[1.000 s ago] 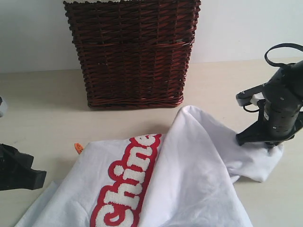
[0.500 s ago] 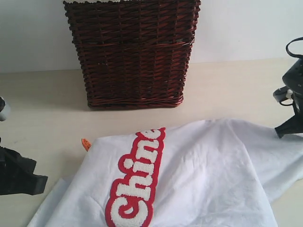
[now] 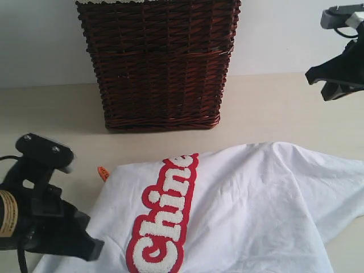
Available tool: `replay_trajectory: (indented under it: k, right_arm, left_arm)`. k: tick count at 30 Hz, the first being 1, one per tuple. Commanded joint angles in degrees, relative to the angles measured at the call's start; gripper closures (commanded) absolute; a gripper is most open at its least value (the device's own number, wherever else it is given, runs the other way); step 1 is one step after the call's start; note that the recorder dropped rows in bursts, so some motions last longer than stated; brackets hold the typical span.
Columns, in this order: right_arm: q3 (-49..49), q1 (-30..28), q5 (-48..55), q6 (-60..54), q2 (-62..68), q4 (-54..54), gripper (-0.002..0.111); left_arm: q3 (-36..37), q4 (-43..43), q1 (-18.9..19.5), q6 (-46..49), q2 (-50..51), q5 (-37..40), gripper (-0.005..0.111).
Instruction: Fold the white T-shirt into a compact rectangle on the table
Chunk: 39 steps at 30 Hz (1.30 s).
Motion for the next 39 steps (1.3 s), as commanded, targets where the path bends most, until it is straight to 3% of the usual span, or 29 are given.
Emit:
replay_trajectory:
  k: [1, 5, 7, 16, 24, 27, 31, 35, 39]
  right_arm:
    - [2.1, 3.1, 4.4, -7.1, -5.6, 6.3, 0.095]
    - [4.4, 11.0, 14.3, -15.5, -7.4, 8.3, 0.079]
    - [5.9, 15.9, 17.0, -15.2, -7.5, 5.6, 0.073]
    - [18.4, 28.1, 24.7, 2.2, -7.5, -6.4, 0.072]
    - [26.9, 33.7, 24.7, 8.6, -7.9, -8.1, 0.058]
    - [28.9, 33.8, 24.7, 15.9, -7.9, -13.1, 0.056]
    - [29.6, 33.8, 18.0, 29.7, -5.8, -20.4, 0.054]
    - [30.0, 33.8, 10.6, 29.8, -0.9, -16.0, 0.054]
    - [29.7, 33.8, 9.9, 30.8, 4.0, -18.8, 0.056]
  left_arm:
    - [0.0, -5.4, -9.6, 6.2, 1.7, 0.4, 0.107]
    - [0.0, -6.2, -17.2, 7.9, 2.2, 0.6, 0.107]
    - [0.0, -6.2, -17.6, 7.4, 2.0, 0.9, 0.107]
    - [0.0, -5.8, -17.6, 7.5, 2.0, 3.2, 0.107]
    - [0.0, -5.3, -17.6, 7.7, 2.0, 3.3, 0.107]
    - [0.0, -5.1, -17.6, 7.7, 2.0, 2.5, 0.107]
    - [0.0, -5.1, -17.6, 7.7, 2.0, 1.8, 0.107]
    - [0.0, -5.1, -17.6, 7.7, 2.0, 1.5, 0.107]
    - [0.0, -5.5, -17.6, 7.6, 2.0, 2.0, 0.107]
